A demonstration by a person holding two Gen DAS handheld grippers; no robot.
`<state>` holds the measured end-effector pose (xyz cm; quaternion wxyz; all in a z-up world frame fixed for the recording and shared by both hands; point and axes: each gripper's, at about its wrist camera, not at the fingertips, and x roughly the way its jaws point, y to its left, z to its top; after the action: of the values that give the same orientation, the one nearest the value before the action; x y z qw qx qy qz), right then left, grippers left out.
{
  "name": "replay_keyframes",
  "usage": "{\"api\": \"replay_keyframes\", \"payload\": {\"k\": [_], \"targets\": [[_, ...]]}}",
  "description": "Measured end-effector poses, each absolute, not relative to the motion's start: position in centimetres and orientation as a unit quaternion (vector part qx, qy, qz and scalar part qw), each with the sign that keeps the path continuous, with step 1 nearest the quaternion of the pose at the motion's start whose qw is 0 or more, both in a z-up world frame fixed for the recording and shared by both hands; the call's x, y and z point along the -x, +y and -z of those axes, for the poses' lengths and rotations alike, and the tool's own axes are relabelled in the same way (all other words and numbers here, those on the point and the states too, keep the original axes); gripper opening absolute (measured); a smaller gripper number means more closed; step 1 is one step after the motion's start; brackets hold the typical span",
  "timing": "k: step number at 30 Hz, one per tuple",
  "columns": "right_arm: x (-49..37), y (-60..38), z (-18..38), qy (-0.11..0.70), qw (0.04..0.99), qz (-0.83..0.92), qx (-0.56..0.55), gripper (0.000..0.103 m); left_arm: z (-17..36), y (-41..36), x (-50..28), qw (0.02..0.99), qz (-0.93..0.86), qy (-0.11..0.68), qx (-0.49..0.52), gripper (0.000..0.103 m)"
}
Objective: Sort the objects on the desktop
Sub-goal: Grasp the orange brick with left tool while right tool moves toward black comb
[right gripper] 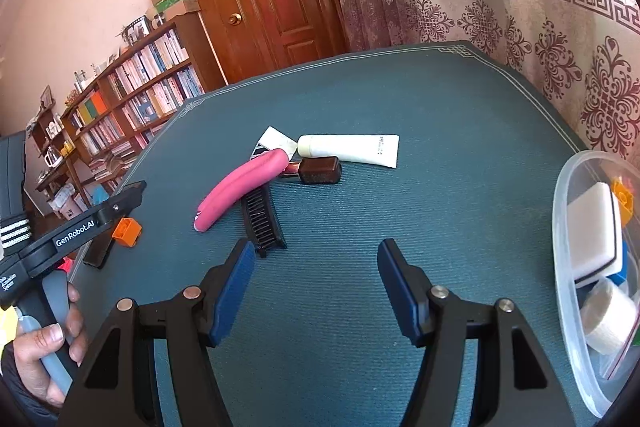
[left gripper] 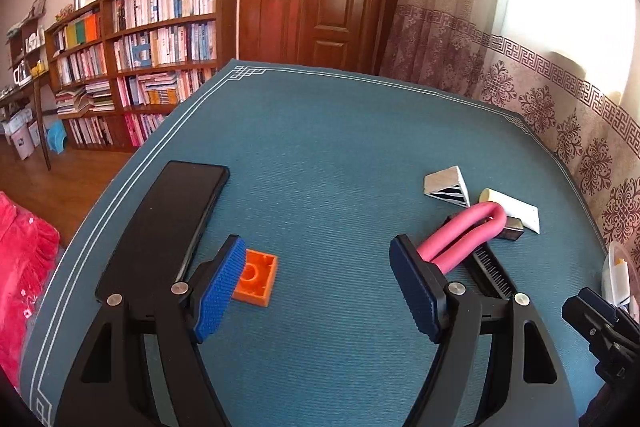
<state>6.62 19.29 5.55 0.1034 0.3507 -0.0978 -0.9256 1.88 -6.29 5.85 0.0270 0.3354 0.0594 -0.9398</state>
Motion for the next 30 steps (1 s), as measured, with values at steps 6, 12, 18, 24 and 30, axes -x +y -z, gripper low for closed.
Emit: {"api": "replay_keyframes", "payload": {"k": [6,12,18,24,30], "targets": [[-5.7,18.3,-5.2,-0.097,0.112,0.922,-0.357,0.068,-4.7,-8.4,-2.5,0.052,0.936,0.059,-0.342,0.077],[-5.2,17.9,-4.7,-0.094,0.117,0.919,-0.365,0.068,-3.3,-8.9,-1.7,0.048,0.930,0.060,-0.361,0.077],[-4.8,17.9,-4.4,-0.090,0.119,0.915,-0.375,0.068,-2.9,-9.1,-1.0,0.041,0.925,0.065,-0.373,0.077],[-4.6,17.2,-4.3,-0.079,0.127,0.913,-0.381,0.068,-2.5,-9.6,-0.1,0.034,0.920,0.074,-0.383,0.077],[-4.4,16.9,-4.0,-0.074,0.131,0.910,-0.387,0.068,-1.9,-9.2,0.9,0.018,0.914,0.064,-0.399,0.062]]}}
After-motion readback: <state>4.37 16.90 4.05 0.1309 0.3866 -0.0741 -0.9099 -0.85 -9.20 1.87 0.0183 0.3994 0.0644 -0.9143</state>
